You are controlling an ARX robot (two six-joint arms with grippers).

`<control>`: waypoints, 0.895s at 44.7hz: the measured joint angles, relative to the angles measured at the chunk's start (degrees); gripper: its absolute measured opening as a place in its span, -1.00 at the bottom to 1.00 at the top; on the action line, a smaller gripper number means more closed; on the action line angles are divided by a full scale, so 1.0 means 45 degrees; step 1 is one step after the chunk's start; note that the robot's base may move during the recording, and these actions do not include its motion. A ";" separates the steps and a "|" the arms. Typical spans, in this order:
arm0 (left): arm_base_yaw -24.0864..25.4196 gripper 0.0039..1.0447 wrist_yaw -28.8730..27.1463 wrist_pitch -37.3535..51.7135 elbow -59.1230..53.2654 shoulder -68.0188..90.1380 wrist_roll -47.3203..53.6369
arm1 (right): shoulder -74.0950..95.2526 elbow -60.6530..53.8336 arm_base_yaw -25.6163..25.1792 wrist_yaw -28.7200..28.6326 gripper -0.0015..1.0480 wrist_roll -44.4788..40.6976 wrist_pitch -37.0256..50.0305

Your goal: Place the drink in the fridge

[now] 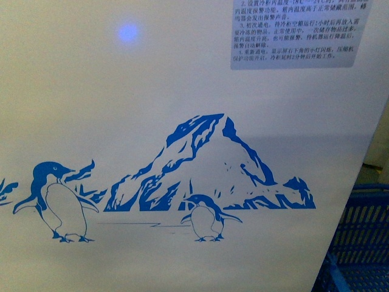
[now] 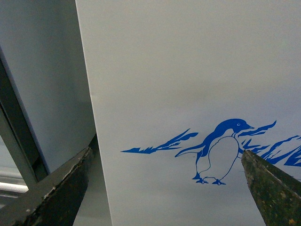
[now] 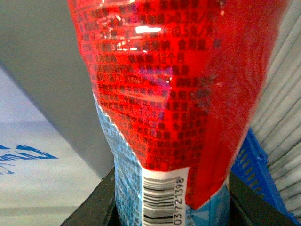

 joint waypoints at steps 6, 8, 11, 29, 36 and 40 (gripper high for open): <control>0.0000 0.85 0.0000 0.0000 0.0000 0.0000 0.0000 | -0.2283 -0.0151 -0.0092 0.0112 -0.24 0.0199 -0.1035; 0.0000 0.85 0.0000 0.0000 0.0000 0.0000 0.0000 | -0.2589 -0.0219 -0.0068 0.0160 -0.24 0.0238 -0.1122; 0.0000 0.85 -0.0005 0.0000 0.0000 0.0000 0.0000 | -0.3172 -0.0491 0.0243 0.0690 -0.24 0.0340 -0.0971; 0.0000 0.85 0.0000 0.0000 0.0000 0.0000 0.0000 | -0.4469 -0.2647 0.2885 0.3434 -0.24 -0.0311 0.1234; 0.0000 0.85 0.0000 0.0000 0.0000 0.0000 0.0000 | -0.4784 -0.3089 0.3453 0.3886 -0.24 -0.0529 0.1700; 0.0000 0.85 0.0000 0.0000 0.0000 0.0000 0.0000 | -0.5017 -0.3322 0.3517 0.3886 -0.24 -0.0656 0.1729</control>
